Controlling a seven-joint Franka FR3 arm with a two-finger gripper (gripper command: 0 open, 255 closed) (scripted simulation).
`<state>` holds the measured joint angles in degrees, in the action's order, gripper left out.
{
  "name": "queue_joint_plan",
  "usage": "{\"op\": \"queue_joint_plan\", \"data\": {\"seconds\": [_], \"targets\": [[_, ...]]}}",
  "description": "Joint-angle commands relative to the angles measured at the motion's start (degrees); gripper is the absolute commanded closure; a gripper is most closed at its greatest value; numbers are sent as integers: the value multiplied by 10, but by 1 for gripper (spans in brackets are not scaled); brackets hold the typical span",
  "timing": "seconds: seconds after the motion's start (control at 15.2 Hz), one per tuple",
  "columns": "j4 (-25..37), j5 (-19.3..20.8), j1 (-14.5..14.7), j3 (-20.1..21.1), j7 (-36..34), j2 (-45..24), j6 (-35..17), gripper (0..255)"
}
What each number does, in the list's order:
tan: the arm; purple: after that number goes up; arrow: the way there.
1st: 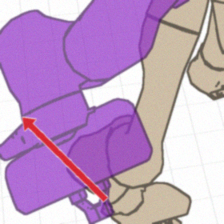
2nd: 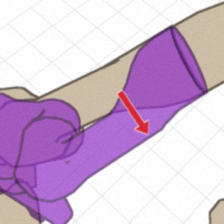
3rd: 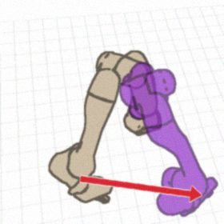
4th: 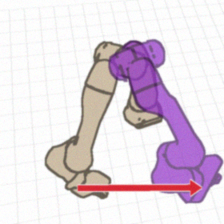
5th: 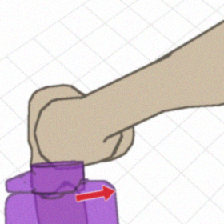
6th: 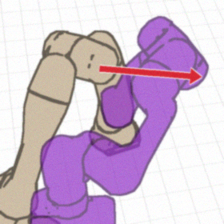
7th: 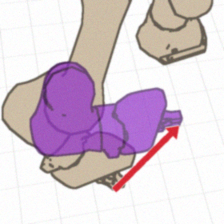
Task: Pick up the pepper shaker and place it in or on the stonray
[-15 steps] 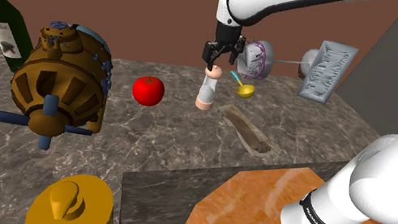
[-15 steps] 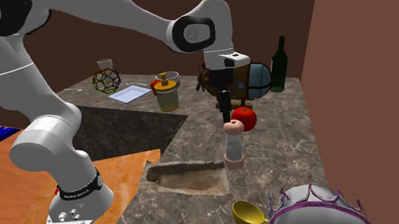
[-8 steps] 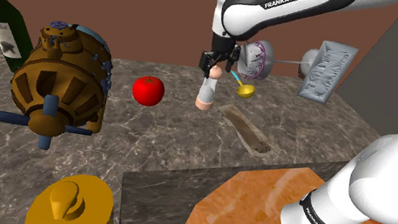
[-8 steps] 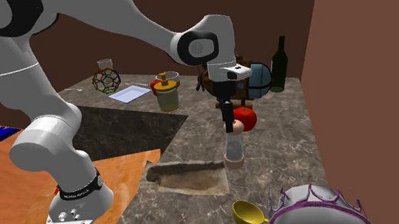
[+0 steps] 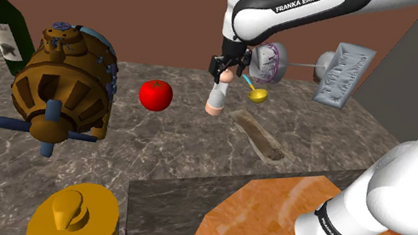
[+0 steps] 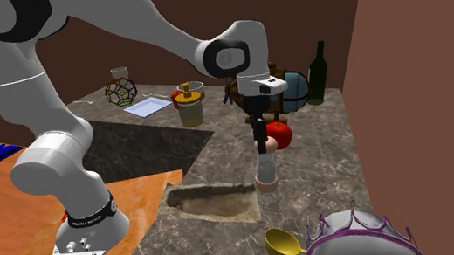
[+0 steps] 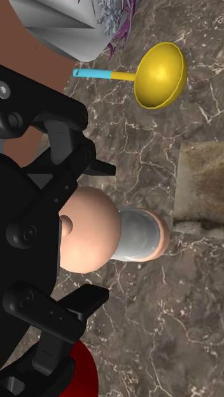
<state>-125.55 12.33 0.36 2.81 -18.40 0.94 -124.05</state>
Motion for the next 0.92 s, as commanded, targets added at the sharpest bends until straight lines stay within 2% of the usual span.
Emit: {"op": "queue_joint_plan", "data": {"seconds": [0.0,0.59,0.86], "targets": [[0,0,0,0,0,0,0,255],[0,0,0,0,0,0,0,255],[17,-5,1,0,7,13,29,255]]}}
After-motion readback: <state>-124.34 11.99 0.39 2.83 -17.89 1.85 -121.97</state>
